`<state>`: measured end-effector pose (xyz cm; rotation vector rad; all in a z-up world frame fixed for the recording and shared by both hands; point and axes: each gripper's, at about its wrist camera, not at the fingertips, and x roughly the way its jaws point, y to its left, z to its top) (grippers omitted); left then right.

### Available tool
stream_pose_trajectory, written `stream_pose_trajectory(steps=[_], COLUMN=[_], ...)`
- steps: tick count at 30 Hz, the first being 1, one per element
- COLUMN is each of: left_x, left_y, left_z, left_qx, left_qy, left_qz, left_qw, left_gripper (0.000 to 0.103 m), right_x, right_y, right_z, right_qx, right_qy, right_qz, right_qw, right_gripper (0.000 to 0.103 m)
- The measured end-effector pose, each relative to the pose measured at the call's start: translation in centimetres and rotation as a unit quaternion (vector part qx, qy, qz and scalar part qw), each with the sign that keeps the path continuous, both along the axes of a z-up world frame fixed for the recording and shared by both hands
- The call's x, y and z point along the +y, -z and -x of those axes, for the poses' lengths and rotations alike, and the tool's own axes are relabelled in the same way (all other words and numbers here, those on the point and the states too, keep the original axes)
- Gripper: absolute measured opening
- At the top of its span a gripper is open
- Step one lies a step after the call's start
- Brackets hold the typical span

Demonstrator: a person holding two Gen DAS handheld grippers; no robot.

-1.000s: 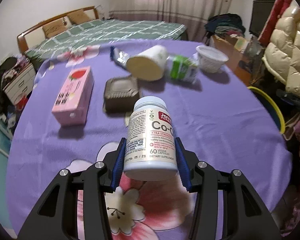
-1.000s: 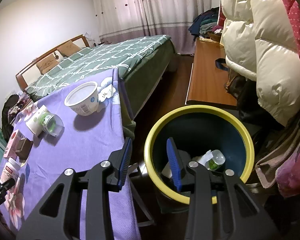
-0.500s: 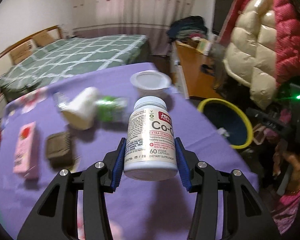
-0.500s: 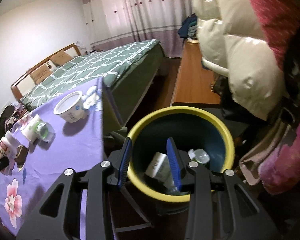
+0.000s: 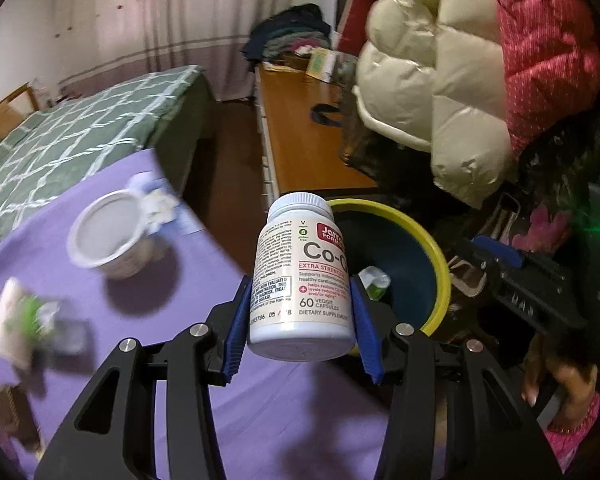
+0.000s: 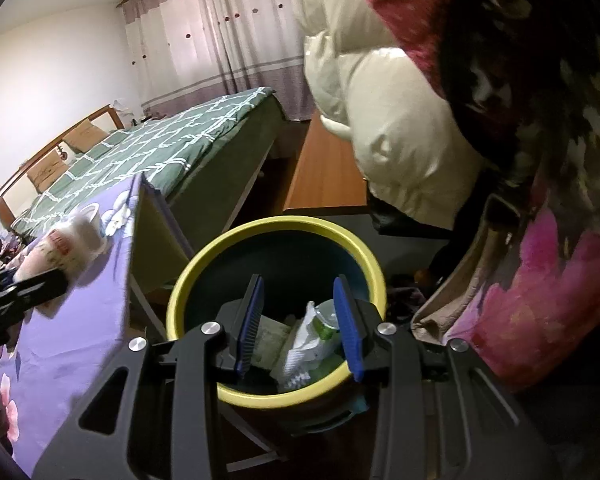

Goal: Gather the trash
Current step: 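Carry the pill bottle over the bin and release it with the left gripper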

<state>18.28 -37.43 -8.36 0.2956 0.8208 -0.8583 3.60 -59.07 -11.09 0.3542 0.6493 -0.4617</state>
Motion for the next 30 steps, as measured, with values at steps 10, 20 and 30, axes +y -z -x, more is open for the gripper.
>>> stream_pose_trajectory(steps=[10, 20, 30], left_x=[-5.9, 5.1, 21.8], left_y=[1.1, -2.8, -2.0], left_z=[-1.1, -0.8, -1.9], left_qx=[-0.003, -0.037, -0.070], left_qy=[-0.002, -0.087, -0.250], left_qz=[-0.001, 0.062, 0.068], left_qw=[1.0000, 0.9935, 0.9633], left_gripper=[0.080, 0.089, 0.090], right_x=[-1.6, 1.0, 6.7], right_y=[0.9, 0.8, -0.1], right_z=[0.3, -1.7, -5.6], right_qx=[0.011, 0.016, 0.024], right_qy=[0.012, -0.024, -0.087], right_qz=[-0.010, -0.009, 0.003], right_qw=[1.000, 1.000, 0.996], right_gripper=[0.040, 0.040, 0.040])
